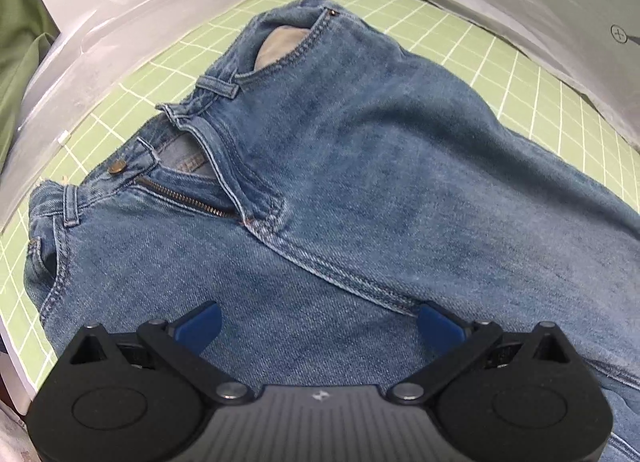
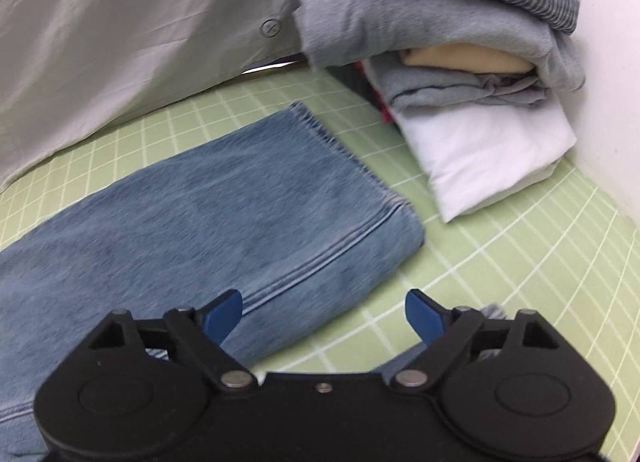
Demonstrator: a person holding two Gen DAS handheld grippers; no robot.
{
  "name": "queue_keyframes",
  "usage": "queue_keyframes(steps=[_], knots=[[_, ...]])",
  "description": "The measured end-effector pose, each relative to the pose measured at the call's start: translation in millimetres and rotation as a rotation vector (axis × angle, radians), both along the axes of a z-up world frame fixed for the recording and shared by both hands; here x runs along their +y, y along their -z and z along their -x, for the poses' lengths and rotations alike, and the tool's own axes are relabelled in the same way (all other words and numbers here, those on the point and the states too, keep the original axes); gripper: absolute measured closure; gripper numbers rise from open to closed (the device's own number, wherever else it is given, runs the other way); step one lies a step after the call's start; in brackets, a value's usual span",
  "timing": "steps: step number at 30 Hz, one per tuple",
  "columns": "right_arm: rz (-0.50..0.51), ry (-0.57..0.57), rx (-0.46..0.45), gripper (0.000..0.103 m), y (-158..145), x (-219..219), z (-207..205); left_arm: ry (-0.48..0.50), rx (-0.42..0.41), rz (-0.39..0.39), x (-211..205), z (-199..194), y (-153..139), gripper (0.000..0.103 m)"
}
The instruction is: Fold clothes
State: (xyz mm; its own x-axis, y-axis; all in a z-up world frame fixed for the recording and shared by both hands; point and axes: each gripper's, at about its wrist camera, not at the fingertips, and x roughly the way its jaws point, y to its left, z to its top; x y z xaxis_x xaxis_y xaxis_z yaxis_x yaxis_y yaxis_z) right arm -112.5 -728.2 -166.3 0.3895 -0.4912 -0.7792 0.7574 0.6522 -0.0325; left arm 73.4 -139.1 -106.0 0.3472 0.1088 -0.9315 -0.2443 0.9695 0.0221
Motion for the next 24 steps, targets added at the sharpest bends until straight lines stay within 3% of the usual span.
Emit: queue_keyframes(steps=[12, 18, 24], knots=[[-0.04, -0.347, 0.023, 0.006, 10.0, 146.0, -87.7, 0.099, -0.036, -0.03, 25.0, -38.3, -10.4, 0.0], [-0.05, -0.386, 0.035, 0.005, 20.1, 198.8, -141.0, 0.173, -0.061, 0.03, 31.3, -80.9, -7.1, 0.0], [-0.056, -0.42, 0.045, 0.005, 29.6, 243.0, -197.5, 0.317, -0.066, 0.015, 15.6, -137.8, 7.3, 0.0]])
